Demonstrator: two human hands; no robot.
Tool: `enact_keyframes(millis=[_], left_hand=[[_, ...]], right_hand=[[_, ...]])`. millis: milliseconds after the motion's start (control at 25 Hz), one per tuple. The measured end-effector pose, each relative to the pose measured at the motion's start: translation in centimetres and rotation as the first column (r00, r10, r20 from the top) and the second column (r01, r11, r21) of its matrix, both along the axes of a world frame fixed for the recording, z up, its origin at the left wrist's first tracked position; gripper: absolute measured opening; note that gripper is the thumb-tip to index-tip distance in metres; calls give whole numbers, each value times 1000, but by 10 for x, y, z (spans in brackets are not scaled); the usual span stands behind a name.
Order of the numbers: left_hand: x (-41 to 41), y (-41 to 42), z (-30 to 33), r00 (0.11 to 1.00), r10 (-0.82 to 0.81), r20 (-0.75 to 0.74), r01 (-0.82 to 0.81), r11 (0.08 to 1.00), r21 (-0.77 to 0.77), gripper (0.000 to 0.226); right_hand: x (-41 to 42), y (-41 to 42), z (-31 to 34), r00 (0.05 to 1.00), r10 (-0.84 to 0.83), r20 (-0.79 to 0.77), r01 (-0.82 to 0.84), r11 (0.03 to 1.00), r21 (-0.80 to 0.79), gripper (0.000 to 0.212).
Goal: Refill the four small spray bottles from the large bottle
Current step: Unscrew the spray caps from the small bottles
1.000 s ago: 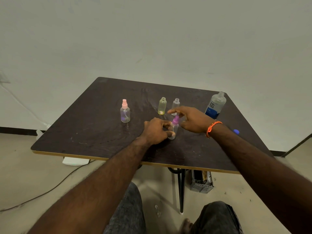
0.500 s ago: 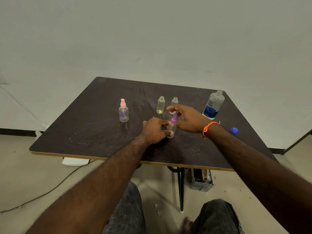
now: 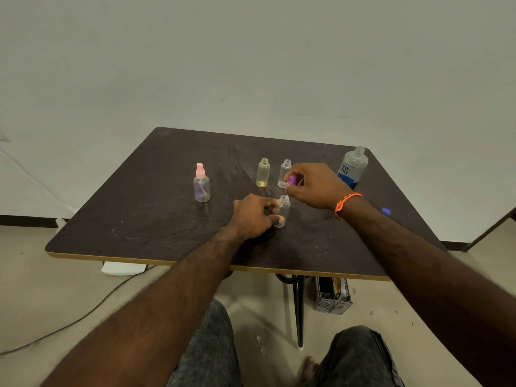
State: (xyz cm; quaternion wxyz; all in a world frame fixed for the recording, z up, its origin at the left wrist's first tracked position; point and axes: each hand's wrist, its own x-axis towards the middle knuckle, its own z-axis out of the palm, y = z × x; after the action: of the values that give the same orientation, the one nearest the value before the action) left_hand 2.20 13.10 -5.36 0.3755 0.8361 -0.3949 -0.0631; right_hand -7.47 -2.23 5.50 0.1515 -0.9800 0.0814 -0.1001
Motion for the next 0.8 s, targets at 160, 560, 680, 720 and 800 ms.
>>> enact_keyframes(millis=[160, 560, 680, 720, 800], left_hand=[[-2, 1, 1, 1000, -9, 6, 9, 1000, -2, 19], [-8, -11, -6, 996, 69, 56, -66, 996, -52, 16], [-17, -28, -3, 996, 53, 69, -50, 997, -51, 27], [-20, -34, -2, 997, 44, 66, -41, 998, -51, 30], [-26, -49, 0, 998, 30, 57, -27, 998, -56, 31]], right_hand=[[-14, -9, 17, 963, -146, 225, 121, 985, 122, 16], [-86, -61, -71, 604, -760, 241, 510, 601, 616, 13], [-98, -71, -86, 479, -838, 262, 611, 533, 585, 17], [-101, -76, -89, 453, -847, 277, 644, 526, 556, 18], [-104, -85, -94, 409, -854, 321, 728, 518, 449, 22]])
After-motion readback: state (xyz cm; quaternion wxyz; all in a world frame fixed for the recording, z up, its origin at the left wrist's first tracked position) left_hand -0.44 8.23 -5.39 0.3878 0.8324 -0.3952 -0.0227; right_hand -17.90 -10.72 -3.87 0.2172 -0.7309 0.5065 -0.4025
